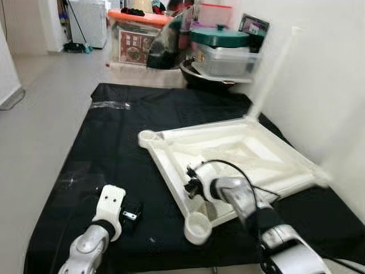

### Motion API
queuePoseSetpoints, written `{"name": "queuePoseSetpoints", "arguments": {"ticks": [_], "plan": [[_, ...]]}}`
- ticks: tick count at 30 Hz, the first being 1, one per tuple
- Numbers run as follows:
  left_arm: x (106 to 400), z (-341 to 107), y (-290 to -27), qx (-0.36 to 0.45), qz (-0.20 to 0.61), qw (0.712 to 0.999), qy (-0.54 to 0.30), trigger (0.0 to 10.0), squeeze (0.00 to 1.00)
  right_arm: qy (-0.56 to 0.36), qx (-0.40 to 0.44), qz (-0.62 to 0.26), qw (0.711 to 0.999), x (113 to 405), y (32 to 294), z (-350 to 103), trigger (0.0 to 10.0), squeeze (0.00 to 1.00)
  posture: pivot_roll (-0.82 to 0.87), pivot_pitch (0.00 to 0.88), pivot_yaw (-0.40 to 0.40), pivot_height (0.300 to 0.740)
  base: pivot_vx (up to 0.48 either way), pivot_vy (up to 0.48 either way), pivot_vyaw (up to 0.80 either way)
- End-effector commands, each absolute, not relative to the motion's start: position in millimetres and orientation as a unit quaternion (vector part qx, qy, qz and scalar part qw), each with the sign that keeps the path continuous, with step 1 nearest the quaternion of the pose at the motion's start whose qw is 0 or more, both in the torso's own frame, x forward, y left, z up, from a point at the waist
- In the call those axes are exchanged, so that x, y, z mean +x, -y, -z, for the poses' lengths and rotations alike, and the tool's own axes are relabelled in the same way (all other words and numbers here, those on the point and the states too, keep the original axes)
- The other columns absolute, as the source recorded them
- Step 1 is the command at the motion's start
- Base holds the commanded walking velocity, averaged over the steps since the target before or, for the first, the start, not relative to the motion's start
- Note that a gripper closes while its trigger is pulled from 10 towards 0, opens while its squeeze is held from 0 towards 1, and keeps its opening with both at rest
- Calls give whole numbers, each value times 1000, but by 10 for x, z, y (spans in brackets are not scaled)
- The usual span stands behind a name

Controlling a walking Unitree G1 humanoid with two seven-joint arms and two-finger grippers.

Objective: Building children table

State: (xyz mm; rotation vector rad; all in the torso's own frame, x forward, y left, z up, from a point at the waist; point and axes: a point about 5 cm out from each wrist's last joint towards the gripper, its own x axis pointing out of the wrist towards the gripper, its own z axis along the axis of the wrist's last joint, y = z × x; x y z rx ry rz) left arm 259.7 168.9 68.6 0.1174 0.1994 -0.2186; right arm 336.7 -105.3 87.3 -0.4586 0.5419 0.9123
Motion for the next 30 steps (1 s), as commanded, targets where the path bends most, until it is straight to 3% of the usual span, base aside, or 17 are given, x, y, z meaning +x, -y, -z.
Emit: {"name": "queuePoseSetpoints", "arguments": {"ticks": [1, 2, 3, 10, 12, 15, 16, 17, 18, 19, 21, 22, 23, 24, 25, 30], "plan": [[2584, -634, -1631, 61, 122, 984, -111, 10000, 0, -288, -264, -558, 732, 3020, 1014, -575, 0, 0, 45, 0, -111, 740, 0, 0, 0], [2584, -634, -1631, 61, 122, 984, -111, 10000, 0, -288, -264, -558, 732, 3020, 1014, -575, 0, 0, 45, 0, -111, 740, 0, 0, 0], [2600, -642, -1638, 63, 124, 984, -111, 10000, 0, -282, -298, -575, 708, 2997, 1160, -580, 0, 0, 45, 0, -110, 740, 0, 0, 0], [2618, -651, -1653, 66, 125, 984, -111, 10000, 0, -257, -339, -597, 680, 2993, 1268, -644, 0, 0, 48, 0, -103, 740, 0, 0, 0], [2624, -656, -1675, 68, 125, 984, -111, 10000, 0, -240, -383, -604, 657, 2987, 1394, -678, 0, 0, 55, 0, -101, 740, 0, 0, 0], [2627, -660, -1681, 69, 125, 984, -111, 10000, 0, -228, -405, -595, 656, 3024, 1464, -701, 0, 0, 55, 0, -100, 740, 0, 0, 0], [2627, -663, -1683, 69, 125, 984, -110, 10000, 0, -225, -425, -570, 667, 3090, 1528, -713, 6039, 0, 54, 0, -98, 740, 0, 0, 0], [2626, -664, -1680, 69, 126, 984, -110, 10000, 0, -222, -441, -554, 670, 3126, 1556, -715, 9137, 0, 55, 0, -97, 740, 0, 0, 0], [2626, -664, -1680, 69, 126, 984, -110, 10000, 0, -222, -441, -554, 670, 3126, 1556, -715, 9137, 0, 55, 0, -97, 740, 0, 0, 0], [2626, -666, -1680, 69, 126, 984, -110, 10000, 0, -224, -453, -539, 673, 3157, 1577, -713, 10000, 0, 56, 0, -96, 740, 0, 0, 0], [2626, -668, -1680, 69, 126, 984, -109, 10000, 0, -229, -449, -529, 683, 3184, 1588, -718, 10000, 0, 55, 0, -96, 740, 0, 0, 0], [2628, -672, -1680, 69, 126, 984, -108, 10000, 0, -221, -414, -516, 716, 3238, 1545, -778, 10000, 1000, 55, 0, -94, 740, 0, 0, 0], [2629, -678, -1681, 69, 126, 984, -107, 10000, 0, -212, -387, -507, 740, 3282, 1500, -839, 10000, 1000, 55, 0, -91, 740, 0, 0, 0], [2629, -678, -1681, 69, 126, 984, -107, 10000, 0, -212, -387, -507, 740, 3282, 1500, -839, 10000, 1000, 55, 0, -91, 740, 0, 0, 0], [2632, -702, -1678, 66, 126, 985, -99, 10000, 0, -189, -342, -498, 774, 3350, 1425, -969, 10000, 1000, 55, 0, -91, 740, 0, 0, 0], [2632, -744, -1676, 61, 130, 986, -85, 10000, 0, -143, -293, -493, 807, 3430, 1348, -1208, 10000, 1000, 56, 0, -83, 740, 0, 0, 0]]}}
